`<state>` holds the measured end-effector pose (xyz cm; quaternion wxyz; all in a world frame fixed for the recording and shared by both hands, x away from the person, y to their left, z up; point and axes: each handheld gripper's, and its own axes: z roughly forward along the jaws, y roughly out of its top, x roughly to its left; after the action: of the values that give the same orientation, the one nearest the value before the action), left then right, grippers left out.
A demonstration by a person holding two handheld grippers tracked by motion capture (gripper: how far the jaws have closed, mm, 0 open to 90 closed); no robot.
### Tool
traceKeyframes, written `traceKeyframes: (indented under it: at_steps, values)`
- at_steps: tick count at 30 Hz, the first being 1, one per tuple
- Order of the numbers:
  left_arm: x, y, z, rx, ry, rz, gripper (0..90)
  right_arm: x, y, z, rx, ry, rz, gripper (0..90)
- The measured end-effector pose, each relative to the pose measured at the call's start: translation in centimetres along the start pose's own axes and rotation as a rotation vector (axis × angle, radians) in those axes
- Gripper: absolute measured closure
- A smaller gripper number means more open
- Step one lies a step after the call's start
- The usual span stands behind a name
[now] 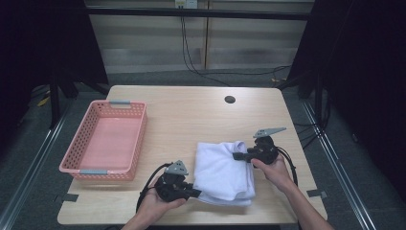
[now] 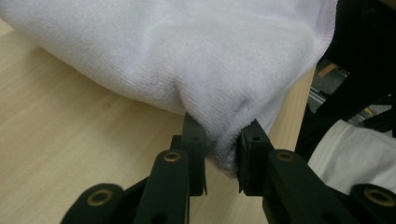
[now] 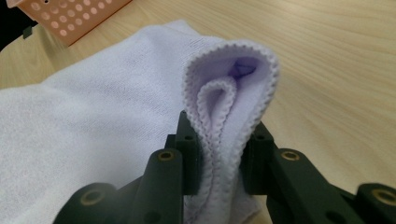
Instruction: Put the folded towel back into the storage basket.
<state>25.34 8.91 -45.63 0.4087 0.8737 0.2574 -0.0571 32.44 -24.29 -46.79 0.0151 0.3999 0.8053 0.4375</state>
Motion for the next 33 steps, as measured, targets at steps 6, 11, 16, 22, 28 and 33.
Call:
traceKeyframes:
  at_steps: [6, 11, 16, 22, 28, 33]
  values:
    - [0.3, 0.8, -0.2, -0.012, -0.001, 0.005, 76.8, -0.1, 1.0, -0.3, -0.015, -0.012, 0.001, 73.2]
    - [0.5, 1.5, -1.0, -0.044, -0.007, 0.003, 76.8, -0.1, 2.1, -0.8, -0.033, -0.014, -0.002, 73.3]
    - [0.7, 2.4, -2.0, -0.058, -0.002, 0.014, 77.3, -0.1, 3.3, -1.1, -0.047, -0.006, -0.013, 73.3]
    - [1.3, 2.8, -3.3, -0.072, 0.020, 0.008, 77.4, 0.1, 4.9, -0.9, -0.067, -0.002, -0.031, 73.3]
    - [2.3, 2.7, -5.0, -0.090, 0.052, -0.007, 77.6, 0.7, 6.7, 0.0, -0.080, 0.007, -0.048, 73.3]
    - [3.3, 2.2, -6.4, -0.110, 0.073, -0.027, 77.7, 1.3, 8.3, 1.1, -0.082, 0.020, -0.065, 73.3]
